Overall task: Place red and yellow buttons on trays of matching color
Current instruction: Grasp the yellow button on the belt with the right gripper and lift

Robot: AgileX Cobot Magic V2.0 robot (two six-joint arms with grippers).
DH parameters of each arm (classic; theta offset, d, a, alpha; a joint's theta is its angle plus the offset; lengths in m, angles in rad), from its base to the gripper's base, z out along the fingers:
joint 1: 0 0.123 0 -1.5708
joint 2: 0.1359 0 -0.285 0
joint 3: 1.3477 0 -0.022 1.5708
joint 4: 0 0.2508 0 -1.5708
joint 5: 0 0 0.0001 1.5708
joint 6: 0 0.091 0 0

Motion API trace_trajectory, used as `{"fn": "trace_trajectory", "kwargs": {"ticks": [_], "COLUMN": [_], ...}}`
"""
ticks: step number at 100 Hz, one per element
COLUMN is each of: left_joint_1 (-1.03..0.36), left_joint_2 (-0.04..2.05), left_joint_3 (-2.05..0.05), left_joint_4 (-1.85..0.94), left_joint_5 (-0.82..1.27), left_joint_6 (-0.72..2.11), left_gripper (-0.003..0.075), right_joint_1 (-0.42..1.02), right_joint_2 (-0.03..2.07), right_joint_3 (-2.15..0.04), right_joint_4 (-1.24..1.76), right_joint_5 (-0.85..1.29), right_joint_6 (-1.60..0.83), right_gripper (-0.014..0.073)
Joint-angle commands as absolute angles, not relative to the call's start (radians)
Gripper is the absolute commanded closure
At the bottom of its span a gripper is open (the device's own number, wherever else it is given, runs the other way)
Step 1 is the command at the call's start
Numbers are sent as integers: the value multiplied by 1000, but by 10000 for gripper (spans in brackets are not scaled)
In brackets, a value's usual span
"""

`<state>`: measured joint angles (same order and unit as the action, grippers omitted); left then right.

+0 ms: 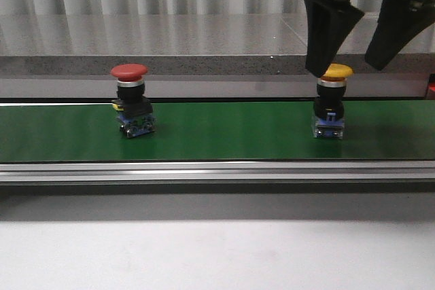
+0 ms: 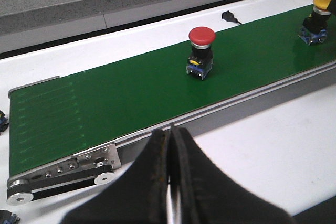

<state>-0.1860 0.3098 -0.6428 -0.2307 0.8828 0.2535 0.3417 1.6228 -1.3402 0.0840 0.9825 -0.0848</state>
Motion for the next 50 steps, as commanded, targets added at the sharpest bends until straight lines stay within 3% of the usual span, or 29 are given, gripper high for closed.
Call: {"fn": "trace_trajectory", "kwargs": {"ticks": [1,9,24,31,50], "left_joint_1": [-192,-192,-192,-192,-192], "left_joint_2": [320,320,320,320,320], "left_joint_3": [-668,-668,-668,-668,-668], "left_joint_4": [-250,-250,-250,-250,-250], "left_joint_5": [819,819,819,819,819], "left_joint_6": [251,251,251,251,251], "left_gripper": [741,741,741,741,741], "right_joint_1": [336,335,335,335,335], "right_joint_2": [1606,1621,1632,1632,1627], "right_joint_3": [-1374,-1374,-1374,-1374,-1378], "right_joint_4": [61,40,22,22,21], "right_joint_5": [939,939,917,898,914], "right_joint_6": [-98,-98,-98,-98,-97], "right_gripper": [-22,38,271,340,379]}}
